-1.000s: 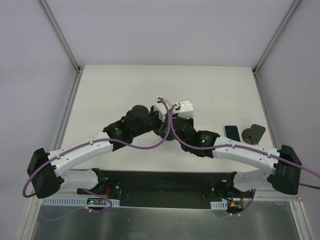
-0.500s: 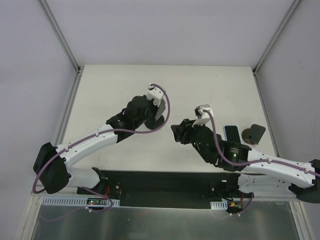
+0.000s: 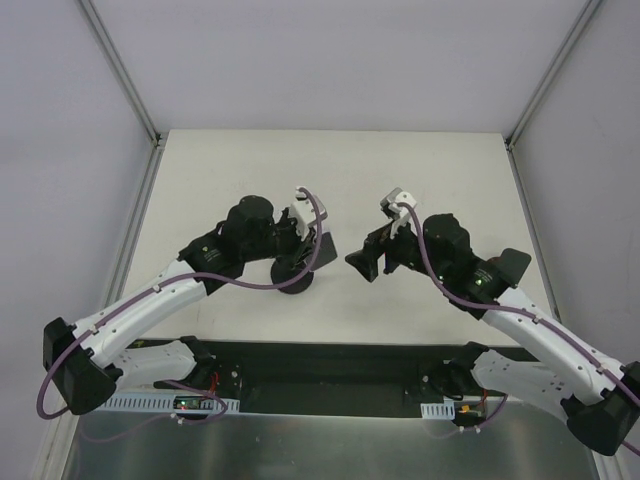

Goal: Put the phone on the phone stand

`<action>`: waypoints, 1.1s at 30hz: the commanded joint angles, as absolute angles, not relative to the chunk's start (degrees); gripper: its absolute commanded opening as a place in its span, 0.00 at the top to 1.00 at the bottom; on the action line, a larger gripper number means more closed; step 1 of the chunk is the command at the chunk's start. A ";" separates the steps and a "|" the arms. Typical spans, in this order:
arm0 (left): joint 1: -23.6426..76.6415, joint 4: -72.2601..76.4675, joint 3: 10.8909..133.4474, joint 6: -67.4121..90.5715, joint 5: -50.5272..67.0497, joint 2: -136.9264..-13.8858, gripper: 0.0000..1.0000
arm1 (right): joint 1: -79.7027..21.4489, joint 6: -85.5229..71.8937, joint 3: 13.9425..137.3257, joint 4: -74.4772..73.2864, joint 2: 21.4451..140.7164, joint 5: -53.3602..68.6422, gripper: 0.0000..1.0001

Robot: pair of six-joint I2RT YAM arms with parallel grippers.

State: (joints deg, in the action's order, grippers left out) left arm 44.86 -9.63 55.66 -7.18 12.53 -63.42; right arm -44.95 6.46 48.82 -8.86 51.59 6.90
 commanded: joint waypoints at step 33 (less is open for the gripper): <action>42.80 -13.01 62.05 -0.60 -14.93 -35.25 1.00 | -47.81 38.14 72.58 -24.58 80.31 28.30 0.44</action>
State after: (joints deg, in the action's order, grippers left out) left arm 43.03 -16.62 63.02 0.67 -7.84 -36.82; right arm -46.85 29.56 64.47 -13.37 75.64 26.44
